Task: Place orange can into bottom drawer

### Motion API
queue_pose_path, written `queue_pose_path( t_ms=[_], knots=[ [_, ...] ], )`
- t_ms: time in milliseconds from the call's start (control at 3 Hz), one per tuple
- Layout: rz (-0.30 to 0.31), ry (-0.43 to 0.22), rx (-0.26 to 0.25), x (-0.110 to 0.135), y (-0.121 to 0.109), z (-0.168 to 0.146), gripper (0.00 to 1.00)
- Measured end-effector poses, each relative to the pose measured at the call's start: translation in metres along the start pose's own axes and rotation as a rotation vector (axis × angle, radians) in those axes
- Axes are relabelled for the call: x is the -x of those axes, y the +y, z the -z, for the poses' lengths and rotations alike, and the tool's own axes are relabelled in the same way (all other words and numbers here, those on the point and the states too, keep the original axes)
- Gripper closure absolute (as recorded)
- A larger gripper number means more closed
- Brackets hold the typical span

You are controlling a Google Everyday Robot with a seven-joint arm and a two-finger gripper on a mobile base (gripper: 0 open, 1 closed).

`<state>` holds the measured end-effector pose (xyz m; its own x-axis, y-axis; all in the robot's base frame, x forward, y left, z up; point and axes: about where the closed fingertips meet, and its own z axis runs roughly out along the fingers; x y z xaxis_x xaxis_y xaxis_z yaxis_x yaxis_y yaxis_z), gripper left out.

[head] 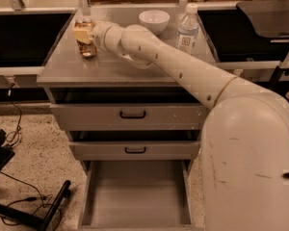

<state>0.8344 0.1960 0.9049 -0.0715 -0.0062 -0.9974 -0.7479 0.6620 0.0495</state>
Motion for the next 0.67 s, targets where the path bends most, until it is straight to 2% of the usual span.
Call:
queue_pose_path(
  t_ms=[333, 667],
  knots=[
    [-0.008, -0.006, 0.015, 0.0022, 0.0099, -0.0045, 0.89],
    [-0.008, -0.006, 0.015, 0.0022, 0.0098, -0.0045, 1.00]
  ],
)
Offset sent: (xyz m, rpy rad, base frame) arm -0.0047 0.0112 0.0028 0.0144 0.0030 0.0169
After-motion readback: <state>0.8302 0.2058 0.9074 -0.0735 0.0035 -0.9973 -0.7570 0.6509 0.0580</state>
